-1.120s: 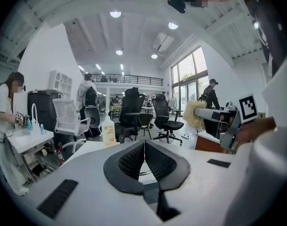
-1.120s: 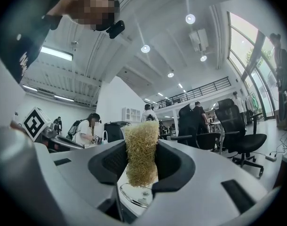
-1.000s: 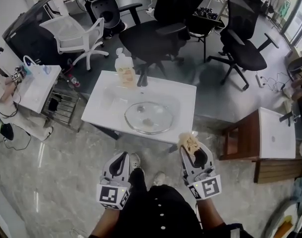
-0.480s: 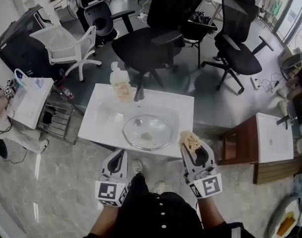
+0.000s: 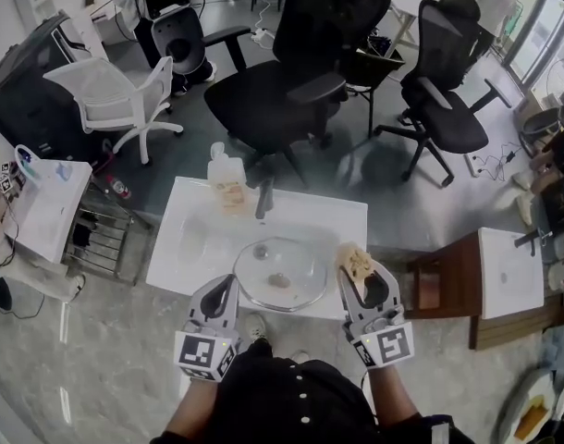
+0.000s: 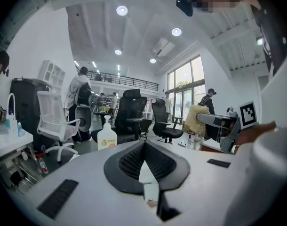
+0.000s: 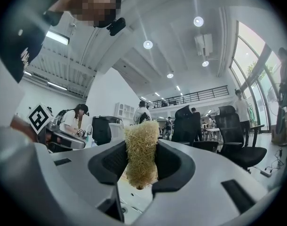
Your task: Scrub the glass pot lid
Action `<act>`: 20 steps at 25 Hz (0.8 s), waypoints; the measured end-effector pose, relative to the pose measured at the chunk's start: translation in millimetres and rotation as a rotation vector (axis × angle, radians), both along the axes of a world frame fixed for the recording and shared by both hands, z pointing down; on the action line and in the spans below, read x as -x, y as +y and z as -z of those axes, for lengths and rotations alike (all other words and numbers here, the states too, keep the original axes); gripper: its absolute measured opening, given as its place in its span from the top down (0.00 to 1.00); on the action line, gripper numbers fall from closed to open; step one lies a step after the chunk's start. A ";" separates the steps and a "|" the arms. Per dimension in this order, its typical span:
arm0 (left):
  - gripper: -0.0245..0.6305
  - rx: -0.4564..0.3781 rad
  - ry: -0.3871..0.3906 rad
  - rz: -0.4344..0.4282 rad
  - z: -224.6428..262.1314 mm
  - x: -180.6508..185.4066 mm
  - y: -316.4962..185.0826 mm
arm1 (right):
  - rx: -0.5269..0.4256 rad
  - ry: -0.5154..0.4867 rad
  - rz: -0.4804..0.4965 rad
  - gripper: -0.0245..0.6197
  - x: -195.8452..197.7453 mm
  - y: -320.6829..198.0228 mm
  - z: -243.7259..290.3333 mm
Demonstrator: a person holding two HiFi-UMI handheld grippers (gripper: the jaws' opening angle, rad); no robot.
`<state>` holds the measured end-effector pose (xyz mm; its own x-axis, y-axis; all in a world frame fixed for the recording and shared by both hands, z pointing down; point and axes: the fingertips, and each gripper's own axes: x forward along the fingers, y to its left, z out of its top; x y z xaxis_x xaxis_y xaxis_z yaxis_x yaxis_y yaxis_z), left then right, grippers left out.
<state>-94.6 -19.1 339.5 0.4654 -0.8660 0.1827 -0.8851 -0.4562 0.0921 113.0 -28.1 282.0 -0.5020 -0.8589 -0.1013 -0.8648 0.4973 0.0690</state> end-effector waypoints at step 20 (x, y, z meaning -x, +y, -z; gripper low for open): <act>0.92 0.105 0.049 -0.063 -23.9 57.5 -91.2 | -0.005 0.012 -0.083 0.70 52.0 -67.0 2.1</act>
